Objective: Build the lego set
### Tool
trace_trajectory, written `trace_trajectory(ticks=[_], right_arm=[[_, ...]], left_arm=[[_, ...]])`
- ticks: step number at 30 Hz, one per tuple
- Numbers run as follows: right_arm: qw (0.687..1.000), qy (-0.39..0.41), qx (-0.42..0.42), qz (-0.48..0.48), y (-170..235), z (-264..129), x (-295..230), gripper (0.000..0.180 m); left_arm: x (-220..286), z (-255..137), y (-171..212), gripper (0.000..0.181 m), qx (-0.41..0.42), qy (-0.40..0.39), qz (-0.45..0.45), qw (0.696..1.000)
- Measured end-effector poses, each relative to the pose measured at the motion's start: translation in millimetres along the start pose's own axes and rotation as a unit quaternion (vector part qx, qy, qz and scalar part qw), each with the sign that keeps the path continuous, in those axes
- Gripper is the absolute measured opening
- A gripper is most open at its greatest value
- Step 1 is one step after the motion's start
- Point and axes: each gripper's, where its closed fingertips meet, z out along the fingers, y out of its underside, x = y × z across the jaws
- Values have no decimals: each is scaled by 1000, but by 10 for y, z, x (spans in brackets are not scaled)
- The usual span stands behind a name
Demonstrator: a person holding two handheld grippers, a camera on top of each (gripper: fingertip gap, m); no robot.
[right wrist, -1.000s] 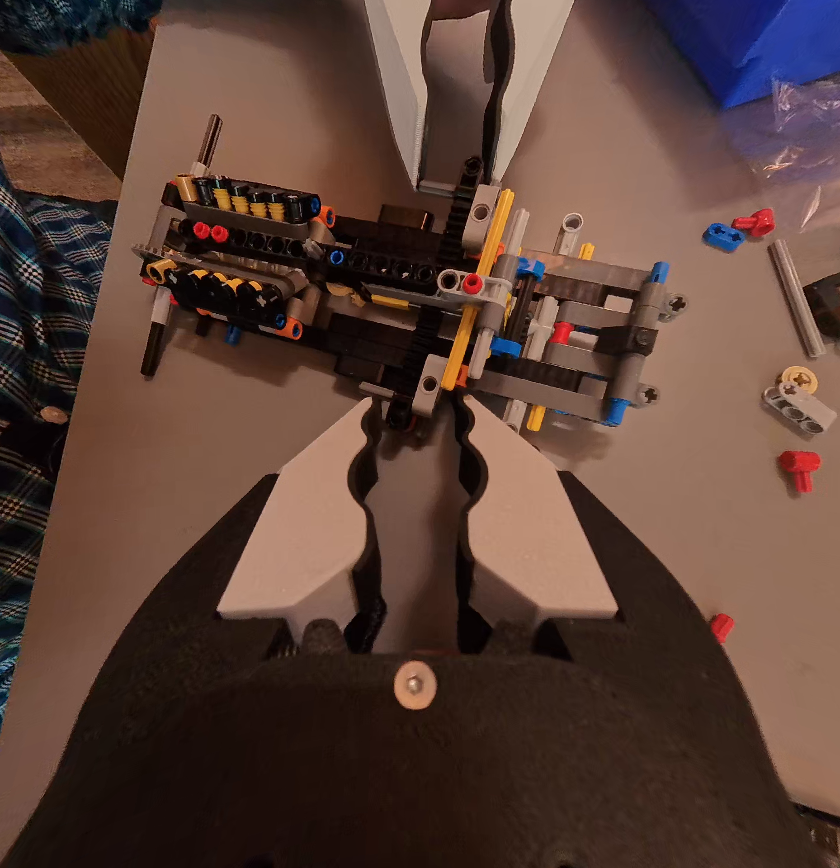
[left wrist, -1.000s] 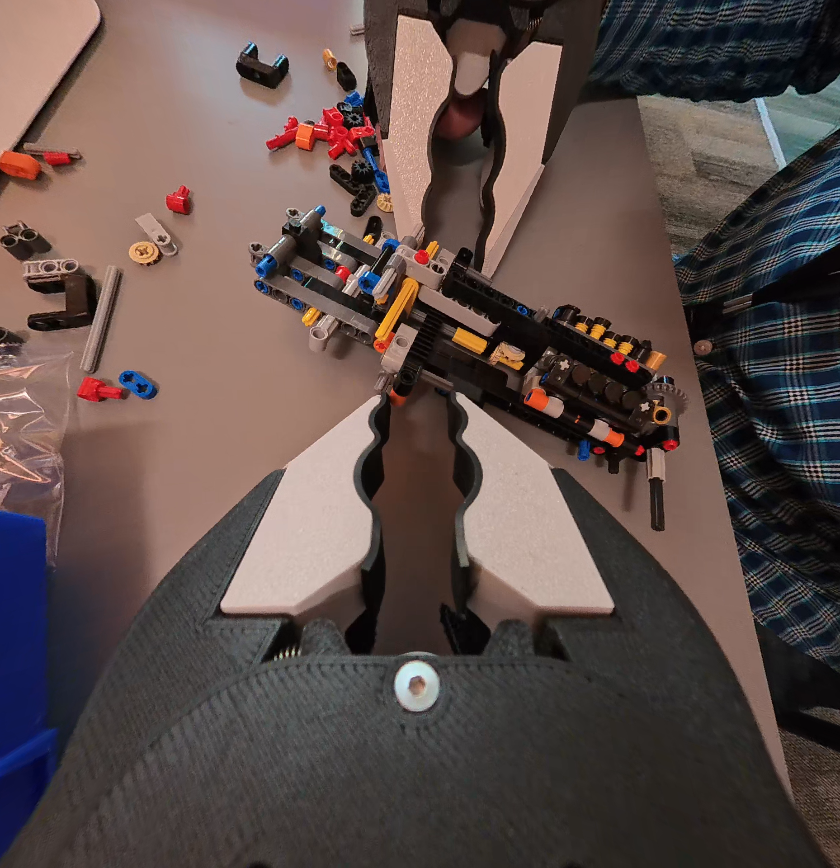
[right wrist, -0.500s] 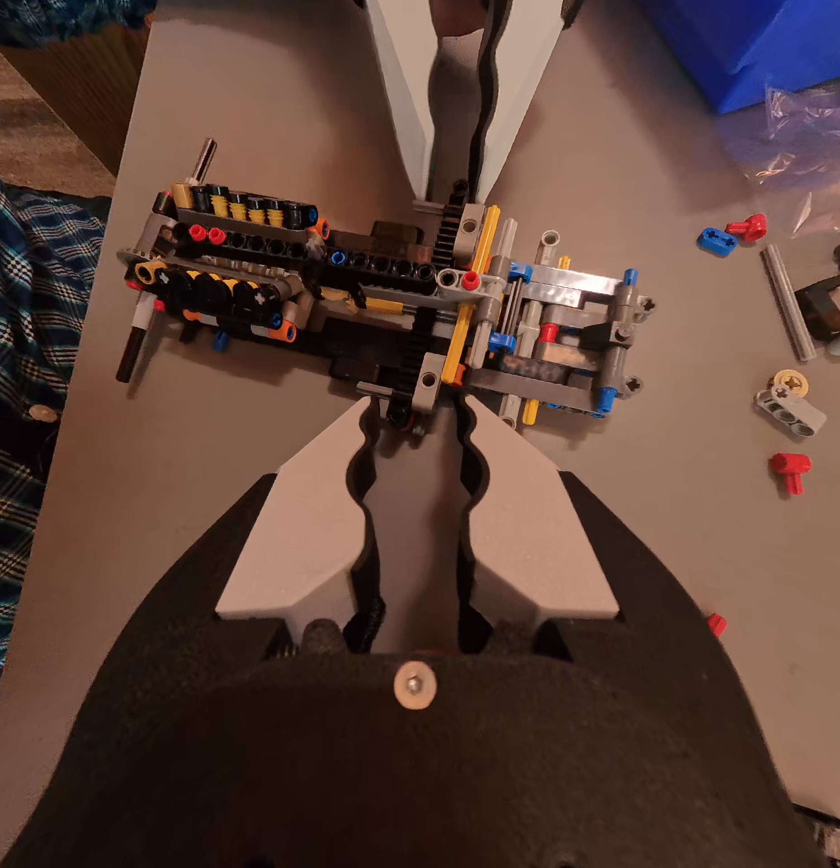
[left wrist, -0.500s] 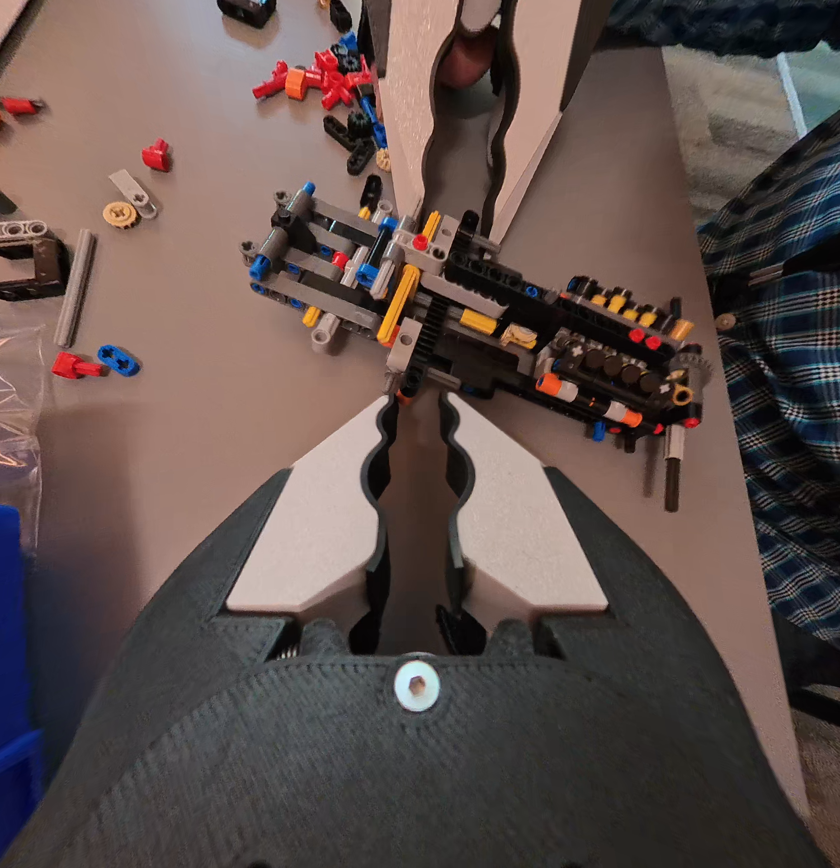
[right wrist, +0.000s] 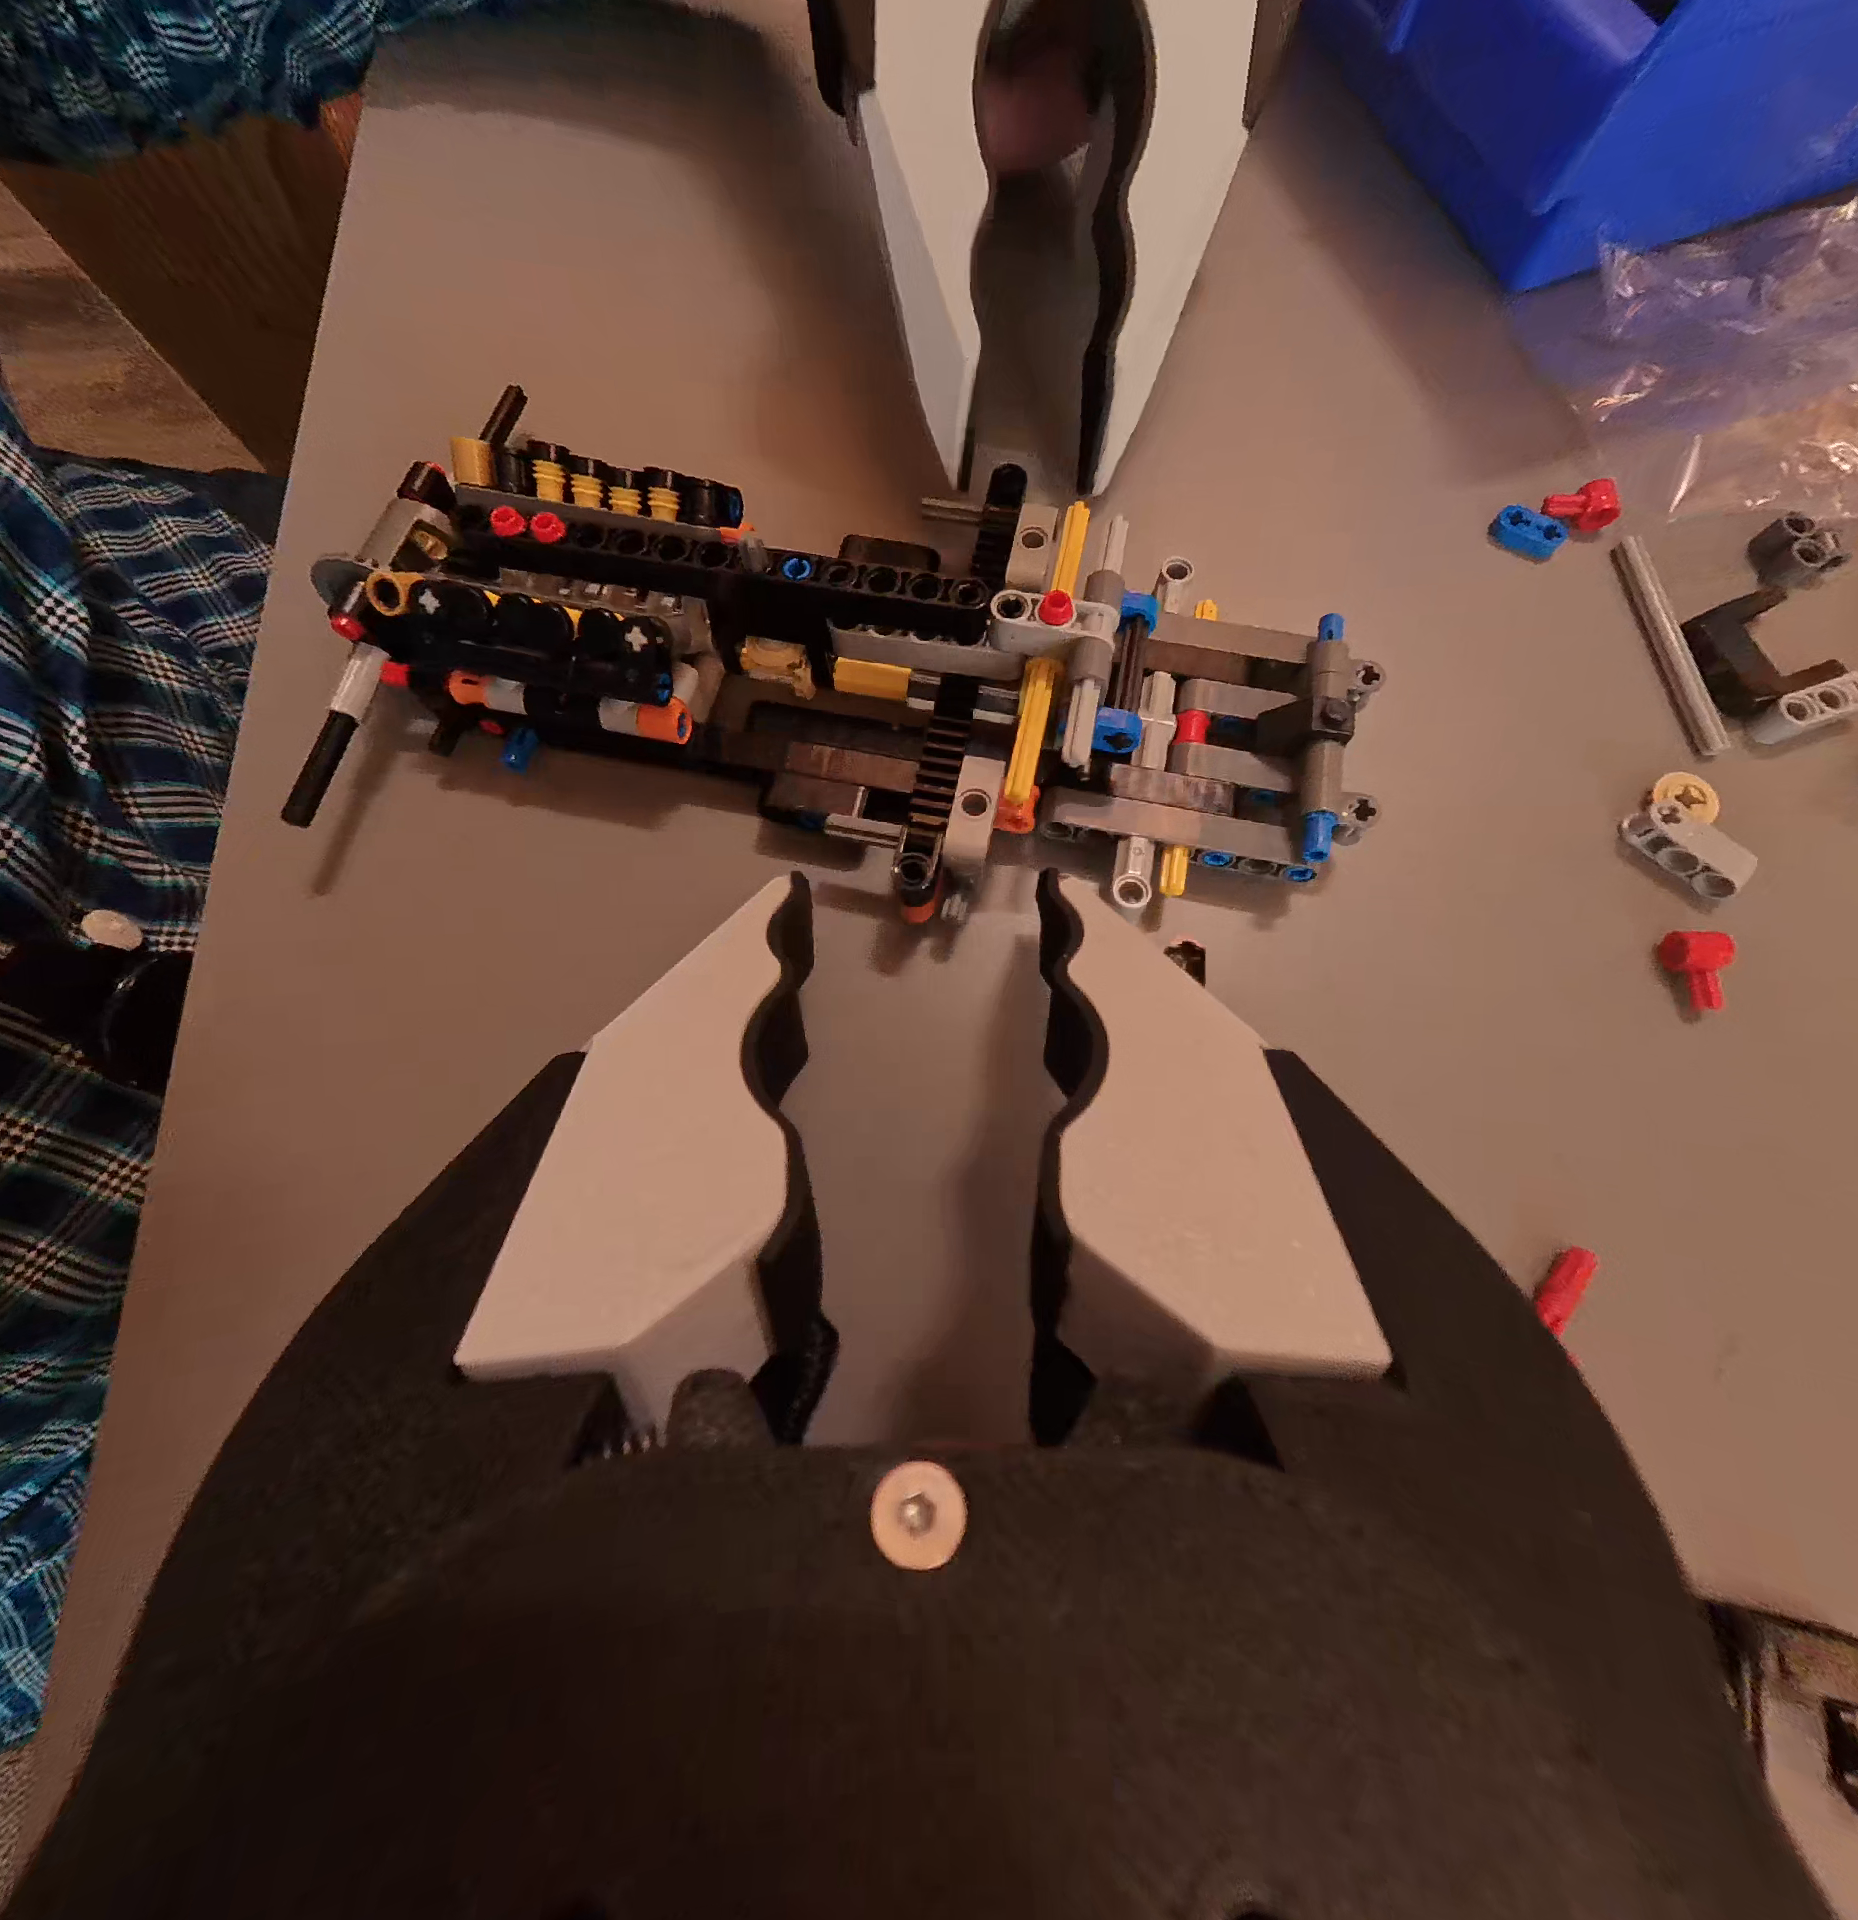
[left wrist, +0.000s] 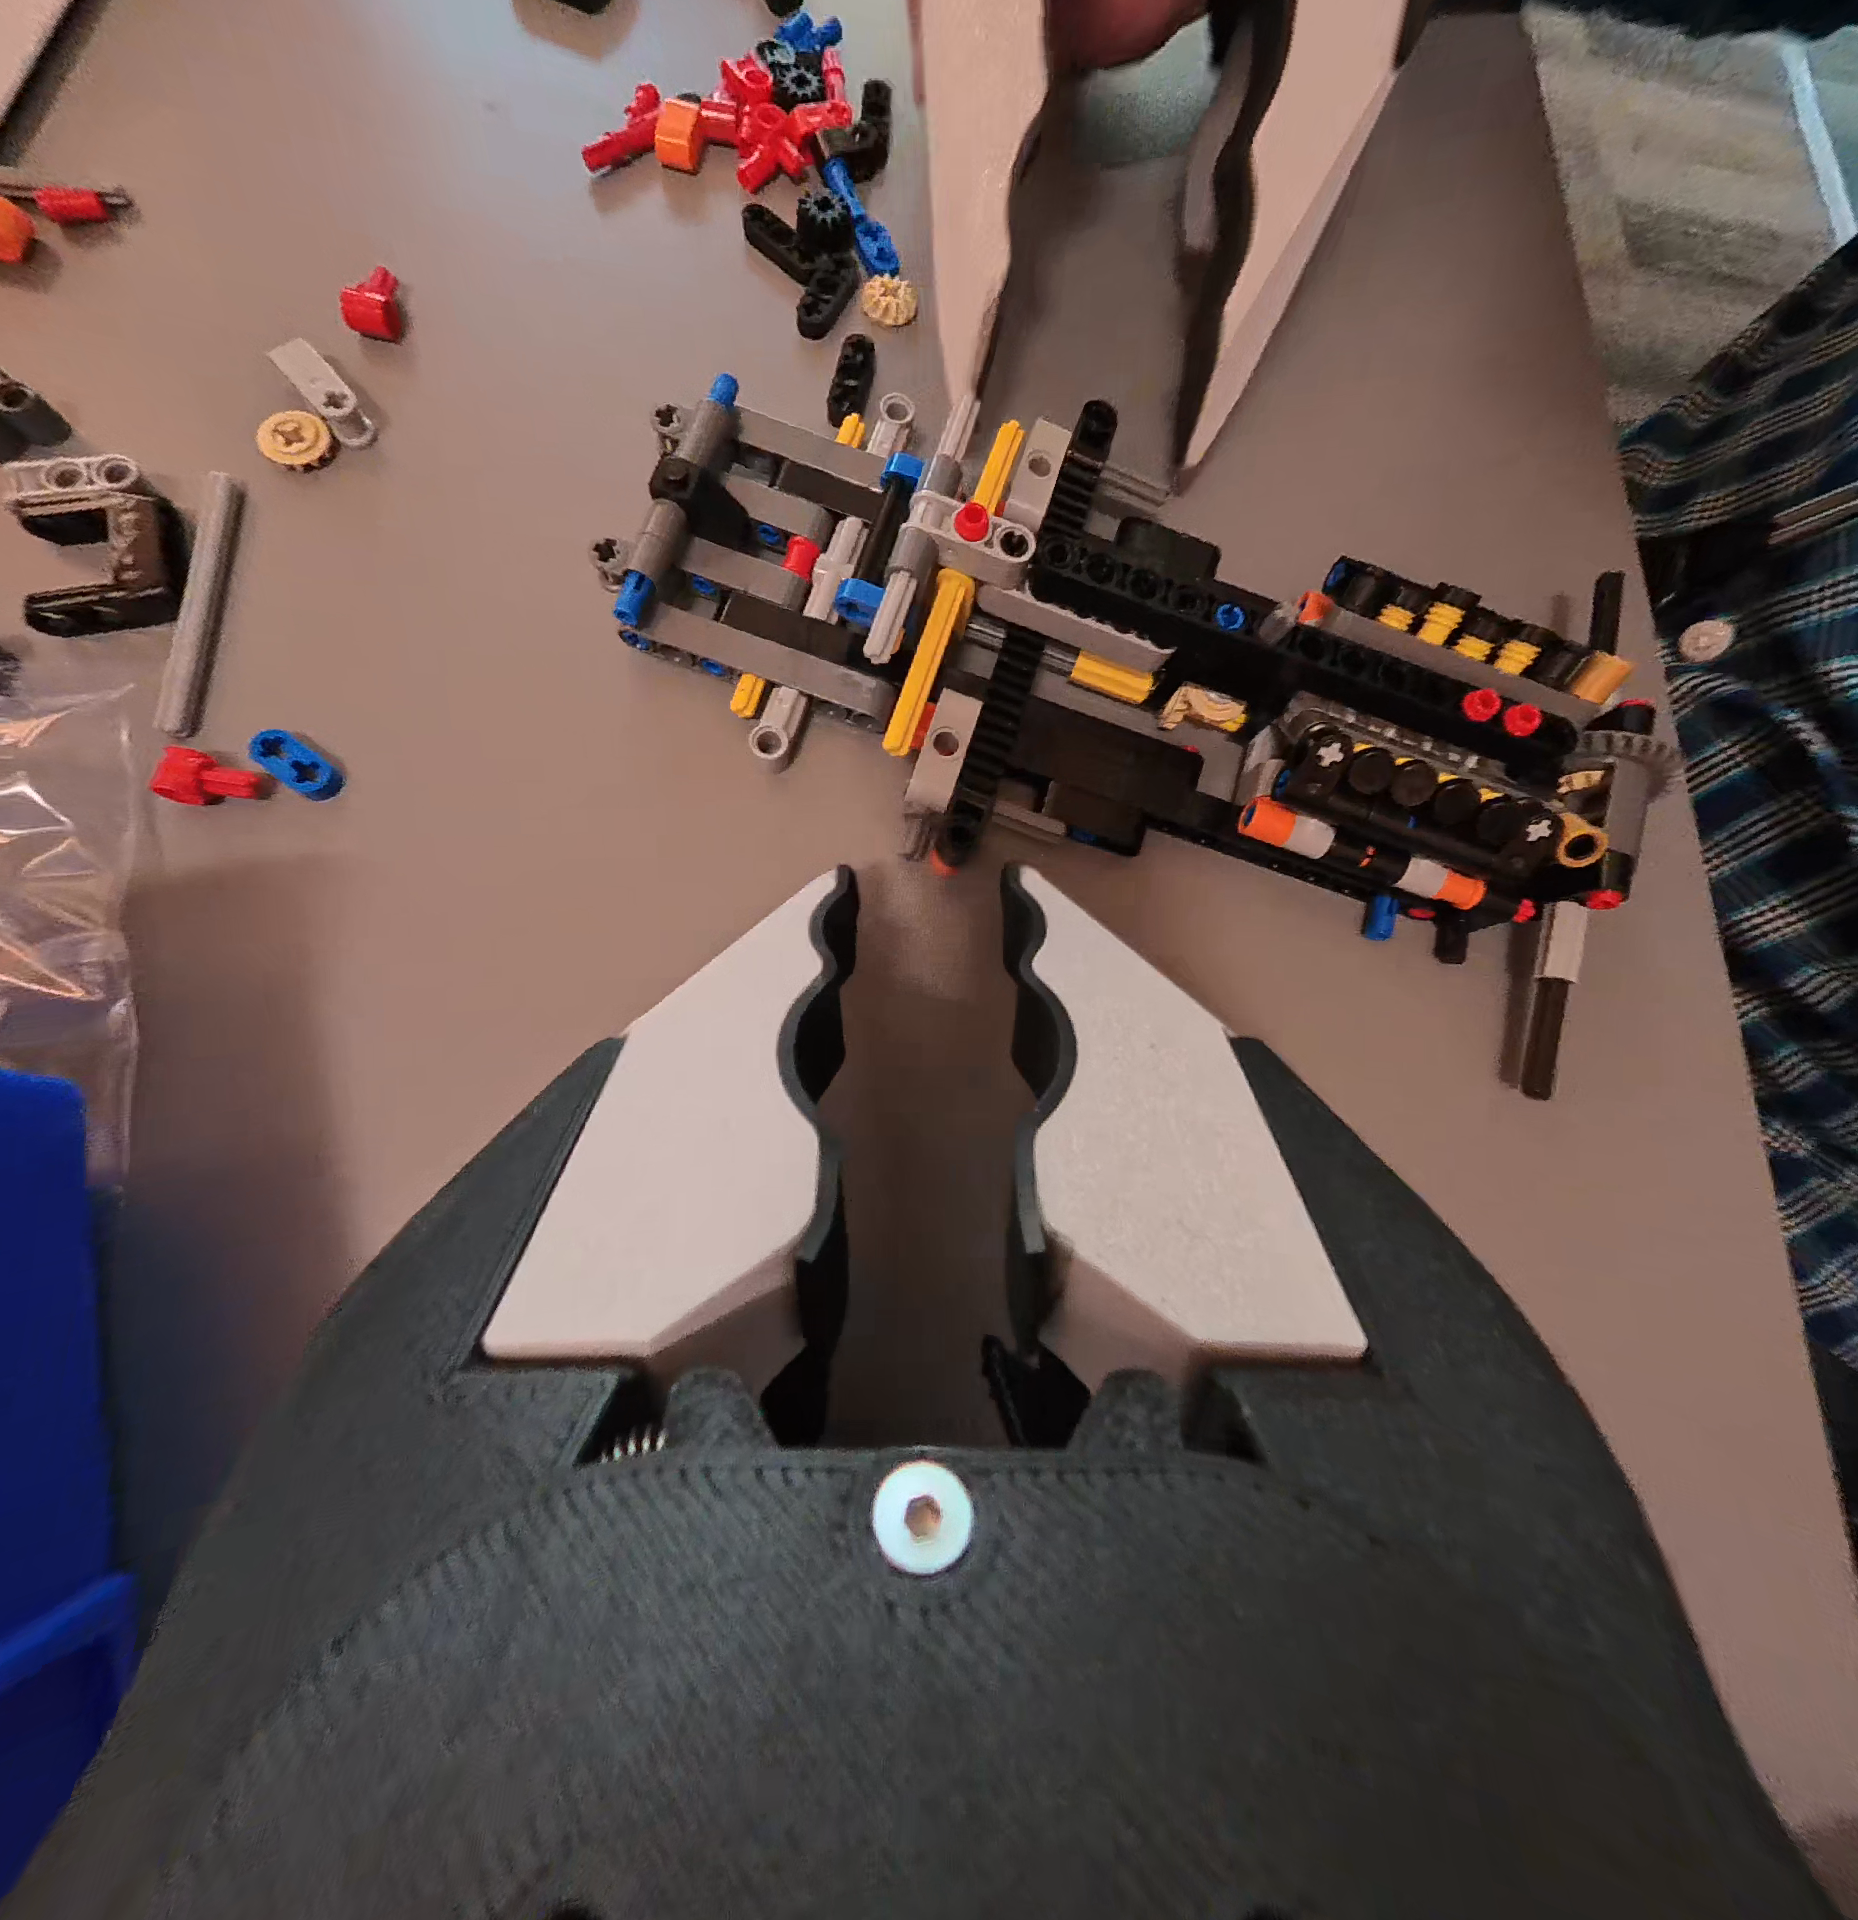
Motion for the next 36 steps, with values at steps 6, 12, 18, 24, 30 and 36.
trace_trajectory(ticks=[6,12,18,24,30,36], right_arm=[[999,41,-24,-17,54,40,-3,38],[998,48,-26,-16,-1,149,-66,32],[996,80,-27,-4,-21,146,-82,43],[994,112,9,-2,-51,-109,-4,53],[980,192,49,3,-41,-550,435,53],[964,253,85,0,10,-895,853,53]], left_arm=[[-37,53,-12,22,-5,-18,23,1000],[-27,97,-43,18,-8,-25,42,999],[-123,93,-54,21,-7,-52,44,998],[-237,57,-58,32,-1,-80,40,996],[-353,37,-95,33,8,-109,33,994],[-443,47,-107,36,5,-129,26,991]])
